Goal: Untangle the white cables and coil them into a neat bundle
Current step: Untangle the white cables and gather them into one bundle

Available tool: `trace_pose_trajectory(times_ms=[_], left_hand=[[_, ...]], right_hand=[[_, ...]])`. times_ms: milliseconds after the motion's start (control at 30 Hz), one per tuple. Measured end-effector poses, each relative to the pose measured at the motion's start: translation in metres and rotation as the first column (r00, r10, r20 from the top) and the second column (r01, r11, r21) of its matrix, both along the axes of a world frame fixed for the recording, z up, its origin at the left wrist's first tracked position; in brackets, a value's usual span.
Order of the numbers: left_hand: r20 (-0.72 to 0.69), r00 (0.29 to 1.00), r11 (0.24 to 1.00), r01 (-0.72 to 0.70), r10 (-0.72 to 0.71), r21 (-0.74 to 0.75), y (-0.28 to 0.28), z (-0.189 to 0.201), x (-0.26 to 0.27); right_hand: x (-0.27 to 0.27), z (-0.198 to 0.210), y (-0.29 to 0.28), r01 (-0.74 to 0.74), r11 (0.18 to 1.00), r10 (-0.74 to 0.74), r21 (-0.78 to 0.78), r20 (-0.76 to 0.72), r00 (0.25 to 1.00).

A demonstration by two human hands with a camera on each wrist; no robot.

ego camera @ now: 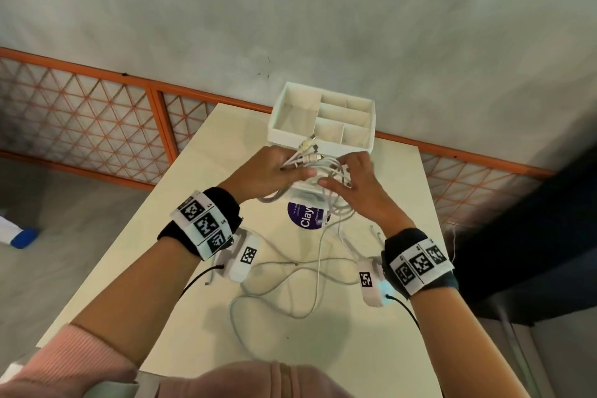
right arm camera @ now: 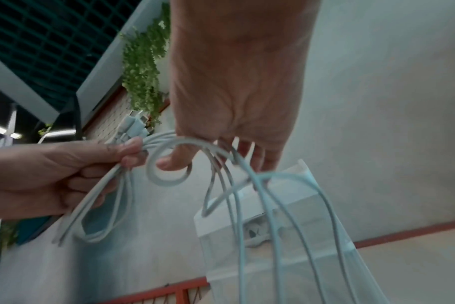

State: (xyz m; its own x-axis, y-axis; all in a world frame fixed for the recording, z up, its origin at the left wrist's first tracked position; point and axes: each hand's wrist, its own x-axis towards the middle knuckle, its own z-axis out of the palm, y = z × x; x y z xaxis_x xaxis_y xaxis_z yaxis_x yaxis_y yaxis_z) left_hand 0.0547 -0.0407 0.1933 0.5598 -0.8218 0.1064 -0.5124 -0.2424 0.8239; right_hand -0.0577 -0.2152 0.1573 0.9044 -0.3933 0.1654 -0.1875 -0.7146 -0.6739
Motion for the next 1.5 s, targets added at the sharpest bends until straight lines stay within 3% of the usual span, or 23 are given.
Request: trace_pose_trajectory(times_ms=[100,200,267,367,433,500,533,700,833,900,1000,1100,1233,1300,1367,1500], left_hand=[[0.045,0.996,0.996,-0.079,0.080,-0.039,-0.005,0.003,0.008],[0.063,0.987,0.987,-0.145,0.149,-0.066,-0.008,0.002,0.013],[0.053,0.982,0.980,-0.175,0.180,-0.092,-0.009,0.004,0.013],[0.074,0.977,0.976,-0.190,0.198,-0.103,-0.011,0.005,0.014],[0.098,0.961,0.960,-0.244,0.259,-0.140,-0.011,0.007,0.015],[0.103,0.940,0.933,-0.300,0.324,-0.199,-0.010,0.010,0.020],[0.090,0.932,0.917,-0.323,0.351,-0.234,-0.008,0.012,0.024],[0.076,0.886,0.837,-0.401,0.458,-0.372,0.000,0.019,0.041],[0.150,0.901,0.884,-0.349,0.408,-0.312,-0.003,0.014,0.039],[0.152,0.918,0.908,-0.316,0.366,-0.276,-0.005,0.010,0.033],[0.225,0.928,0.944,-0.250,0.296,-0.214,-0.007,0.007,0.023],[0.252,0.952,0.979,-0.141,0.175,-0.145,-0.009,0.008,0.013],[0.124,0.992,0.987,0.008,0.012,-0.161,-0.012,0.015,-0.002],[0.014,1.000,0.969,-0.022,0.026,-0.245,-0.011,0.019,-0.004],[-0.069,0.994,0.937,-0.102,0.084,-0.333,-0.007,0.021,-0.001],[-0.144,0.931,0.818,-0.363,0.334,-0.447,0.003,0.014,0.025]], right_hand=[[-0.004,0.011,-0.003,0.069,0.997,-0.060,-0.029,0.237,0.970],[-0.010,0.026,-0.008,0.122,0.992,-0.121,0.020,0.362,0.924],[-0.015,0.031,-0.012,0.174,0.984,-0.142,-0.040,0.421,0.896],[-0.018,0.033,-0.015,0.157,0.978,-0.102,-0.136,0.341,0.934],[-0.023,0.033,-0.018,0.104,0.994,-0.107,0.025,0.250,0.962],[-0.033,0.029,-0.024,0.020,0.963,-0.048,0.270,0.096,0.994],[-0.038,0.023,-0.027,0.018,0.947,-0.024,0.321,0.013,1.000],[-0.055,-0.021,-0.050,0.175,0.978,-0.138,0.117,-0.271,0.953],[-0.062,-0.040,-0.075,0.378,0.925,-0.377,-0.042,-0.237,0.895],[-0.060,-0.039,-0.082,0.411,0.910,-0.410,-0.058,-0.279,0.868],[-0.051,-0.022,-0.074,0.315,0.948,-0.288,0.046,-0.298,0.910],[-0.033,0.008,-0.045,0.112,0.985,-0.101,0.129,-0.095,0.990],[0.000,0.026,-0.010,-0.089,0.992,0.081,0.094,0.093,0.992],[0.011,0.018,-0.008,-0.067,0.980,0.050,0.189,0.095,0.994],[0.013,-0.001,-0.013,-0.005,0.957,0.013,0.289,-0.024,1.000],[-0.006,-0.039,-0.023,0.014,0.968,0.060,0.250,-0.286,0.956]])
